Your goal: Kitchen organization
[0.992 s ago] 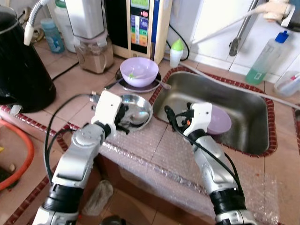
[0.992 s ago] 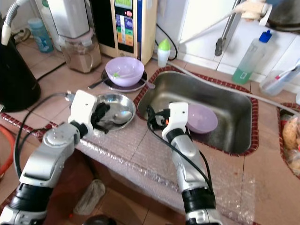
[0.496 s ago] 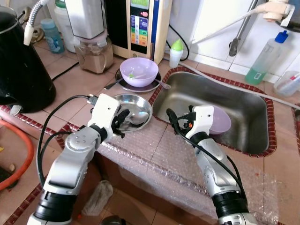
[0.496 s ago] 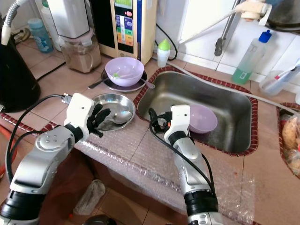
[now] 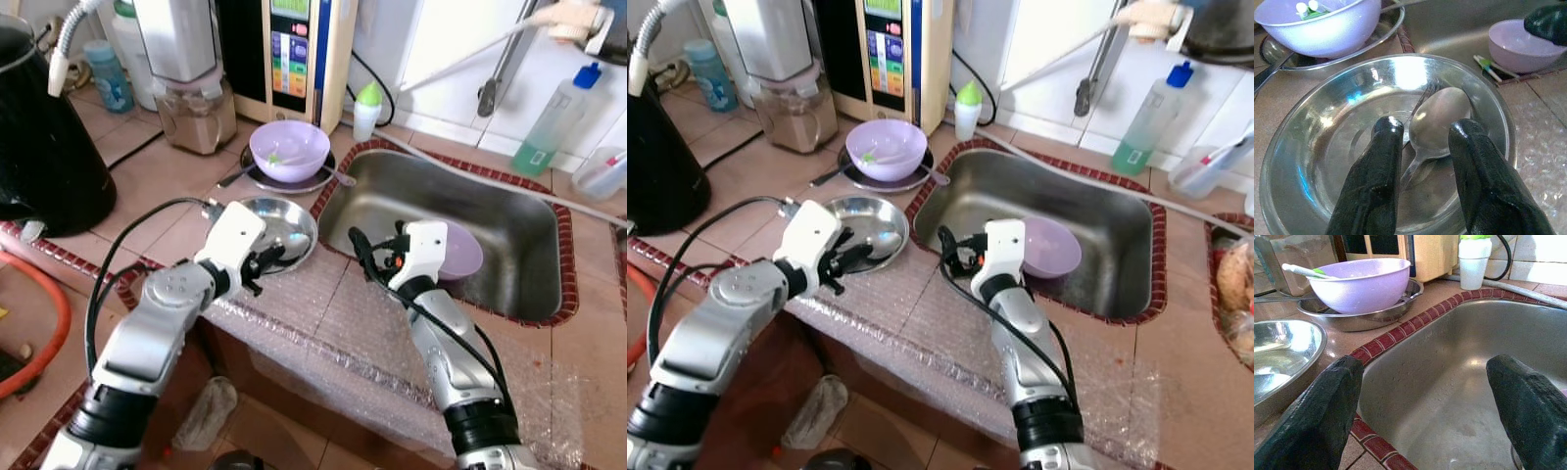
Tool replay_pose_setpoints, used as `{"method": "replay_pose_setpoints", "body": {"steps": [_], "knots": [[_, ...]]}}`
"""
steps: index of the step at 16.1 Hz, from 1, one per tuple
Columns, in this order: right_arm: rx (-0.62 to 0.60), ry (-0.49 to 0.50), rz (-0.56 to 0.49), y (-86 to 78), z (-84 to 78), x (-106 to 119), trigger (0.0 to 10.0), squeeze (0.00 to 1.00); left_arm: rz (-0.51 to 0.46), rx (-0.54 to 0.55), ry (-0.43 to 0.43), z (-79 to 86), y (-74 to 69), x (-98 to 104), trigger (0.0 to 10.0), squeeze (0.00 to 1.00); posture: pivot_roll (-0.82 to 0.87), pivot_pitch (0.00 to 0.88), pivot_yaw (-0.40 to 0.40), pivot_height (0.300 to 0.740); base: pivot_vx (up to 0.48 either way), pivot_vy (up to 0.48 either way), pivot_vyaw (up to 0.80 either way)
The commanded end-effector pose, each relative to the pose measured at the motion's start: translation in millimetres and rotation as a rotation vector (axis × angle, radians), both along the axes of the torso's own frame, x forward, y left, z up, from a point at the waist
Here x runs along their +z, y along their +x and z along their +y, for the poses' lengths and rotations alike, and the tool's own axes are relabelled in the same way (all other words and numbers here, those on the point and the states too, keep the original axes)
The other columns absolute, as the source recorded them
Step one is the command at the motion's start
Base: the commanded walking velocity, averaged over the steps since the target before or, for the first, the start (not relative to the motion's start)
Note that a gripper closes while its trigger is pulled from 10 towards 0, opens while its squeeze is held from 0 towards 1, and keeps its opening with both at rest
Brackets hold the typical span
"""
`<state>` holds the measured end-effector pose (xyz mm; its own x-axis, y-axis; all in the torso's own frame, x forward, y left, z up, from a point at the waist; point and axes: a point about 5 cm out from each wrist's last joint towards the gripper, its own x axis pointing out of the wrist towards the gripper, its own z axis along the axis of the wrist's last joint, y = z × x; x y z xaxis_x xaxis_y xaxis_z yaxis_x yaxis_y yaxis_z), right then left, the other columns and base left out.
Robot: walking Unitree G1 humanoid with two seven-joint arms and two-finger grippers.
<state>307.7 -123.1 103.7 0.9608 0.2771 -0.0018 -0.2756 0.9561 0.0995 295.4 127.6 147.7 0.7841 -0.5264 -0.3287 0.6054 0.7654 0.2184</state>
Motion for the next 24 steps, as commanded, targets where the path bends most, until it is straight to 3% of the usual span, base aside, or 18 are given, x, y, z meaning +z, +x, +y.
{"method": "replay_pose_setpoints", "body": {"steps": [1, 2, 10, 11, 12, 13, 24], "knots": [[-0.014, 0.000, -0.008, 0.0, -3.4, 3, 10.0, 0.00, 0.013, -0.029, 0.024, -1.4, 1.8, 1, 10.0, 0.00, 0.03, 0.001, 0.019, 0.740, 0.000, 0.000, 0.00], [-0.015, 0.000, -0.009, 0.0, -3.3, 4, 10.0, 0.00, 0.038, -0.066, 0.076, 1.8, 3.4, 0, 10.0, 0.00, 0.03, 0.001, 0.021, 0.740, 0.000, 0.000, 0.00], [-0.018, -0.001, -0.008, -0.3, -4.1, 3, 10.0, 0.00, 0.082, -0.101, 0.202, 24.6, 10.4, 2, 10.0, 0.00, 0.02, 0.000, 0.028, 0.740, 0.000, 0.000, 0.00], [-0.018, 0.000, -0.008, -0.4, -3.6, 4, 10.0, 0.00, 0.086, -0.101, 0.209, 26.1, 11.1, 1, 8.0, 0.00, 0.02, 0.000, 0.029, 0.740, 0.000, 0.000, 0.00], [-0.017, 0.002, -0.010, -0.5, -2.9, 4, 10.0, 0.00, 0.094, -0.104, 0.204, 26.2, 11.2, 0, 1.9, 0.00, 0.02, 0.000, 0.031, 0.740, 0.000, 0.000, 0.00], [-0.018, 0.003, -0.010, -0.5, -2.6, 4, 10.0, 0.00, 0.100, -0.107, 0.208, 26.0, 11.2, -2, 0.0, 0.00, 0.02, 0.000, 0.033, 0.740, 0.000, 0.000, 0.00], [-0.028, 0.007, -0.009, -0.8, -3.3, 4, 10.0, 0.00, 0.092, -0.113, 0.193, 22.1, 16.5, -1, 0.0, 0.00, 0.02, 0.000, 0.039, 0.740, 0.000, 0.000, 0.00]]}}
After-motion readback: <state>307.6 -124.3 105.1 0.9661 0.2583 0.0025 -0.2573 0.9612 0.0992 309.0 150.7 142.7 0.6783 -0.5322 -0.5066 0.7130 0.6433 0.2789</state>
